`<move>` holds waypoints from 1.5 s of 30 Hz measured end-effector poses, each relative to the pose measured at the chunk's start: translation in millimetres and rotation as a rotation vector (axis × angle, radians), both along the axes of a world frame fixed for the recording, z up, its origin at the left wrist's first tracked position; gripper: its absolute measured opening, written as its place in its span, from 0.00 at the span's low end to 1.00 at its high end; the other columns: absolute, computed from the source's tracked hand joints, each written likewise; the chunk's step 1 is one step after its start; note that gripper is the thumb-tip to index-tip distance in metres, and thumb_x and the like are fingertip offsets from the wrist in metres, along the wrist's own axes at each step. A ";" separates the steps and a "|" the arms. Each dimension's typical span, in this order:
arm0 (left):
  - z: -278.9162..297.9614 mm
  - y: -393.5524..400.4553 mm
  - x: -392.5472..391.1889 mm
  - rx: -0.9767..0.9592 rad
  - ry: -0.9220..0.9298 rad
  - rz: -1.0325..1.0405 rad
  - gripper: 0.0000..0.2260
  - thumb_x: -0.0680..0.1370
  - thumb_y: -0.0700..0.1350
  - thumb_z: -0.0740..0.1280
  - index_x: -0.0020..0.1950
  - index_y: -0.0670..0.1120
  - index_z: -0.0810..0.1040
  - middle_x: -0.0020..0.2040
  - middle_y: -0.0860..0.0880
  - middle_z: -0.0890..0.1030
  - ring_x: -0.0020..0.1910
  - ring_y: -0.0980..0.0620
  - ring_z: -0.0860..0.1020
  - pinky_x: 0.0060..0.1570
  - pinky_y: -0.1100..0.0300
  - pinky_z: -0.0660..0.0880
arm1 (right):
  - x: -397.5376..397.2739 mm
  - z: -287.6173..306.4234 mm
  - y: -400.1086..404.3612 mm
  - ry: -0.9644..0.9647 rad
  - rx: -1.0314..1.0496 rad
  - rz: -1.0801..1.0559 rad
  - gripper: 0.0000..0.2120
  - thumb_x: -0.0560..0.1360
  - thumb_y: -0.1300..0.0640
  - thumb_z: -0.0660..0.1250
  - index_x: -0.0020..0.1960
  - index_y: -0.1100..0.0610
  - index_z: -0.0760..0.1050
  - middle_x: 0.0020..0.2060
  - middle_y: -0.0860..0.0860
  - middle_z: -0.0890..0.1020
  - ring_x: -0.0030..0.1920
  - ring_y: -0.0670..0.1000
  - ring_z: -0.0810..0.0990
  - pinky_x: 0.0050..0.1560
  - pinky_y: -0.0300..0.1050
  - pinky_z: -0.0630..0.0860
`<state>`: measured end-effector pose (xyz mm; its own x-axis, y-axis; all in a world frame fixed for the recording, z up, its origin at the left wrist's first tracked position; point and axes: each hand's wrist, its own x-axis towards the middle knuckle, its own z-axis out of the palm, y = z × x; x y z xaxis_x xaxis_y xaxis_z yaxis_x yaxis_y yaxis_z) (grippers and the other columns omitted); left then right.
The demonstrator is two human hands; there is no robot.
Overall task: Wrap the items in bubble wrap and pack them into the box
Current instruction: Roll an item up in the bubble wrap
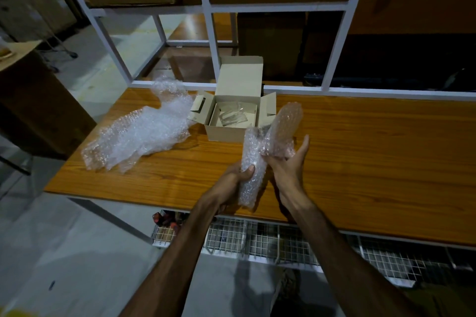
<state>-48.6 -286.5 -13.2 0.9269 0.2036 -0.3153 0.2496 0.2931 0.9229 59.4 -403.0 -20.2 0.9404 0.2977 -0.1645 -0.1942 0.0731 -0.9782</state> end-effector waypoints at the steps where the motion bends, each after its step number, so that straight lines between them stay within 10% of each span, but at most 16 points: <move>1: 0.9 -0.2 0.1 -0.008 -0.006 -0.004 0.19 0.82 0.53 0.68 0.68 0.43 0.74 0.52 0.43 0.83 0.50 0.43 0.82 0.53 0.46 0.80 | -0.9 1.8 0.1 -0.014 -0.014 -0.008 0.64 0.64 0.58 0.84 0.81 0.33 0.42 0.78 0.54 0.66 0.66 0.53 0.77 0.52 0.54 0.79; 6: 0.2 -1.8 -0.3 -0.019 -0.004 0.010 0.20 0.82 0.52 0.68 0.70 0.43 0.74 0.52 0.42 0.83 0.51 0.42 0.82 0.52 0.46 0.81 | -3.0 4.1 0.1 -0.154 -0.057 -0.017 0.54 0.67 0.55 0.82 0.80 0.32 0.53 0.75 0.47 0.72 0.65 0.50 0.79 0.58 0.60 0.81; 12: -0.8 -1.0 -0.9 -0.027 -0.022 -0.014 0.23 0.81 0.50 0.68 0.72 0.39 0.73 0.56 0.40 0.82 0.53 0.40 0.81 0.52 0.47 0.80 | -4.3 7.1 -2.7 -0.256 -0.062 0.100 0.09 0.76 0.50 0.73 0.55 0.42 0.82 0.53 0.45 0.87 0.51 0.50 0.86 0.51 0.67 0.83; 22: 5.7 8.9 -5.8 -0.059 -0.091 0.045 0.16 0.83 0.47 0.66 0.70 0.43 0.75 0.51 0.46 0.85 0.48 0.48 0.84 0.43 0.55 0.81 | -6.0 7.0 -16.8 -1.065 -0.656 0.261 0.23 0.80 0.36 0.60 0.66 0.51 0.77 0.63 0.49 0.79 0.67 0.48 0.71 0.69 0.57 0.60; 45: 2.4 19.1 -11.7 -0.232 -0.167 0.007 0.23 0.83 0.45 0.64 0.77 0.38 0.70 0.63 0.35 0.79 0.58 0.39 0.78 0.60 0.45 0.74 | 5.2 34.6 -0.9 -1.102 -0.620 0.437 0.16 0.83 0.43 0.58 0.55 0.50 0.81 0.63 0.47 0.81 0.66 0.45 0.73 0.66 0.51 0.55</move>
